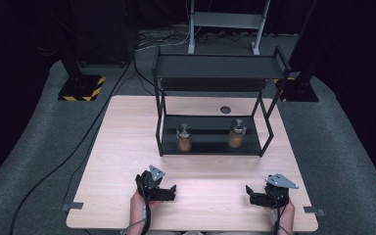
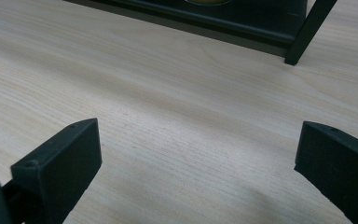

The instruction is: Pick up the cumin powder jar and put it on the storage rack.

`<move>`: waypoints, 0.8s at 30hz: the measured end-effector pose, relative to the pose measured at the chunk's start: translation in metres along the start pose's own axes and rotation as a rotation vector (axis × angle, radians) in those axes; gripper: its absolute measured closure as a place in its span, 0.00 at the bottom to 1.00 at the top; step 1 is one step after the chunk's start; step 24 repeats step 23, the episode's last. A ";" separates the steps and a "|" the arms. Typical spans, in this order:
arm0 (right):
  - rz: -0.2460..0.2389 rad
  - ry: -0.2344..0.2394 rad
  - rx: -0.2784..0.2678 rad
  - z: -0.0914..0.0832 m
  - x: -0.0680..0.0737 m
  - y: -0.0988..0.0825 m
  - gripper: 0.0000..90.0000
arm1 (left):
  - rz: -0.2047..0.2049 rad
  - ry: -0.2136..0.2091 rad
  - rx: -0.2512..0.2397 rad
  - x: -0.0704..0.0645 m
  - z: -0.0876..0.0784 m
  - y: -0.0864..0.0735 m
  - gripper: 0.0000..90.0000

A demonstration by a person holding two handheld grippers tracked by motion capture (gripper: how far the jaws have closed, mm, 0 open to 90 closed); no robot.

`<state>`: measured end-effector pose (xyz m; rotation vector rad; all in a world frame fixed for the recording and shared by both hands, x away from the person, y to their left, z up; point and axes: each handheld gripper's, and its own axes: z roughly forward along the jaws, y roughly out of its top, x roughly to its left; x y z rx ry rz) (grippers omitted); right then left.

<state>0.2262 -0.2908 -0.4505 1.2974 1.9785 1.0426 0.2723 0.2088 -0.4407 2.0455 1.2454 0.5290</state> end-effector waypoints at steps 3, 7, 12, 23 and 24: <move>-0.002 -0.001 0.002 0.000 0.000 0.000 0.00 | 0.000 0.000 0.000 0.000 0.000 0.000 0.00; -0.004 -0.003 0.004 0.000 0.001 0.001 0.00 | 0.000 0.000 0.000 0.000 0.000 0.000 0.00; -0.004 -0.003 0.005 0.001 0.001 0.001 0.00 | 0.000 0.000 0.000 0.000 0.000 0.000 0.00; -0.011 0.004 0.008 0.001 0.001 0.001 0.00 | 0.000 0.000 0.000 0.000 0.000 0.000 0.00; -0.011 0.004 0.008 0.001 0.001 0.001 0.00 | 0.000 0.000 0.000 0.000 0.000 0.000 0.00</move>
